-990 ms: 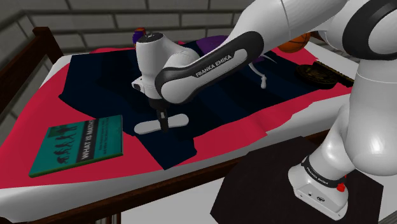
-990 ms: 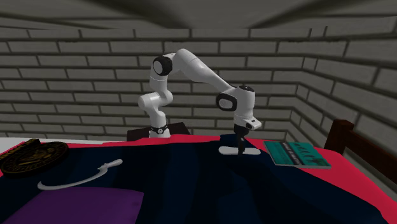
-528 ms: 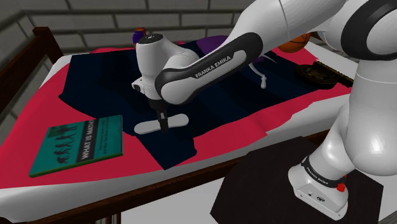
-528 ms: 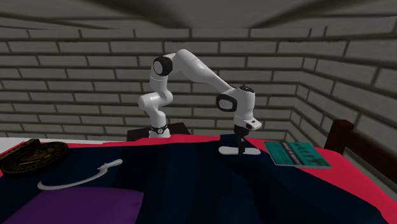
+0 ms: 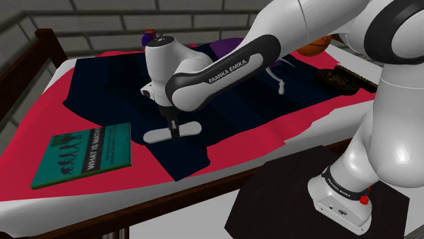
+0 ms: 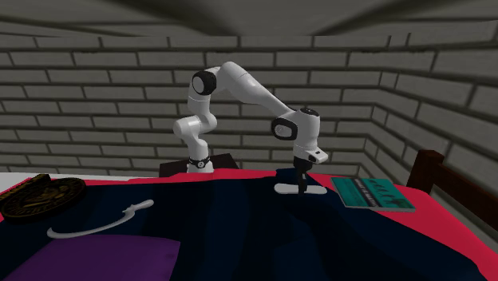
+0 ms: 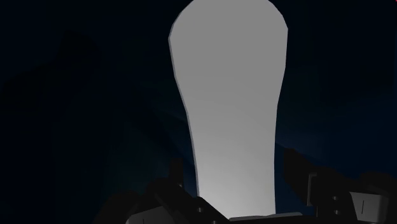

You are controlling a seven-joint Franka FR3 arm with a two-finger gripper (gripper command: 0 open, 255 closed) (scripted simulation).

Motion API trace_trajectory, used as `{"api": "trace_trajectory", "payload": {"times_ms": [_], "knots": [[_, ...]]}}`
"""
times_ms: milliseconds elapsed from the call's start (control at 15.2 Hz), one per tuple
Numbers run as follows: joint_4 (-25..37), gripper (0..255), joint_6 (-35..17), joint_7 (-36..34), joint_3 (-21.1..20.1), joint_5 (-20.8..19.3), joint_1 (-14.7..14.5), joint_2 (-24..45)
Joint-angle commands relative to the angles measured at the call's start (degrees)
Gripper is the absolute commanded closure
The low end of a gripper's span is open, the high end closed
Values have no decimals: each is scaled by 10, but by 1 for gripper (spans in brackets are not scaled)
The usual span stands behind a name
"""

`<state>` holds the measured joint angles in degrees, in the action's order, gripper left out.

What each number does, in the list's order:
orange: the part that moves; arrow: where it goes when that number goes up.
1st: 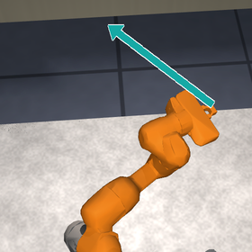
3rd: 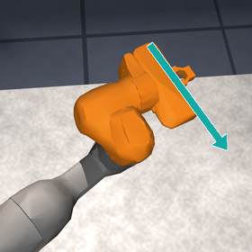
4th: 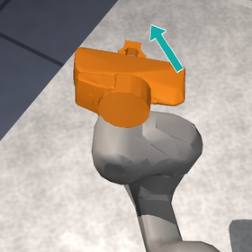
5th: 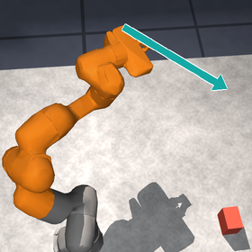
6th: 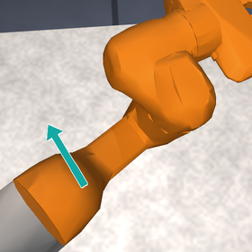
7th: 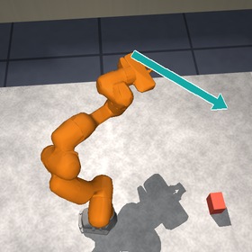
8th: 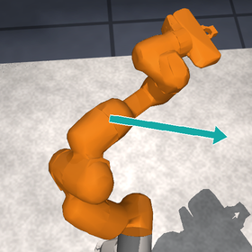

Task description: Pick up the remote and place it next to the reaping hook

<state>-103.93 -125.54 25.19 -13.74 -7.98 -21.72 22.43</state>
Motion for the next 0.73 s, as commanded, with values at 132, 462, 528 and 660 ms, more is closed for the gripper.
{"api": "trace_trajectory", "payload": {"times_ms": [132, 462, 528, 660], "knots": [[3, 255, 6, 1, -1, 1, 0, -4], [17, 255, 38, 6, -3, 8, 2, -21], [21, 255, 45, 7, -4, 9, 2, -25], [28, 255, 58, 8, -5, 11, 3, -31]]}}
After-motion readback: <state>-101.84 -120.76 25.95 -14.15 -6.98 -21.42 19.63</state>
